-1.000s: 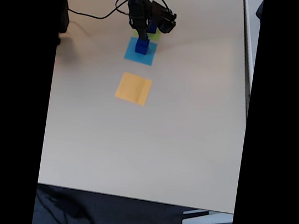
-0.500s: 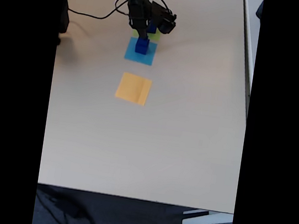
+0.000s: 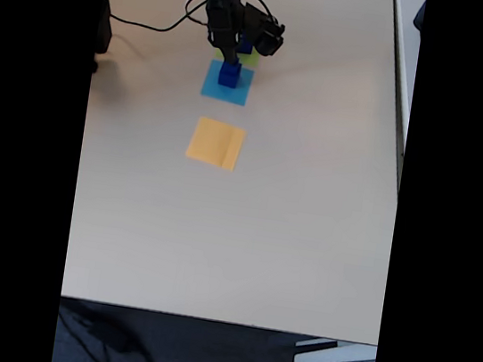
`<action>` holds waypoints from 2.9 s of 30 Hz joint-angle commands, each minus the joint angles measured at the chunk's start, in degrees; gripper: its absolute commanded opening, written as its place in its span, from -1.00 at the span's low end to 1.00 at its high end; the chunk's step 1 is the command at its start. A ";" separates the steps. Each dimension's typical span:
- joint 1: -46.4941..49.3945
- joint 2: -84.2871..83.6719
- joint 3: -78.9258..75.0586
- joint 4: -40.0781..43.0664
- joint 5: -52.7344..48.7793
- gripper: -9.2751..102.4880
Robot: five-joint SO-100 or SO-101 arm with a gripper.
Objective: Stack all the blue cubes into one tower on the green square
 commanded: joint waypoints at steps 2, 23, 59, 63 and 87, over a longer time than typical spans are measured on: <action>-0.70 4.13 -1.41 1.05 1.14 -0.83; -1.49 4.92 -9.93 5.80 3.16 -0.83; -15.12 -7.47 -13.71 2.55 19.42 -0.83; -15.29 -8.70 -15.29 2.64 18.37 -0.83; -16.79 -12.30 -18.63 3.08 16.88 -0.83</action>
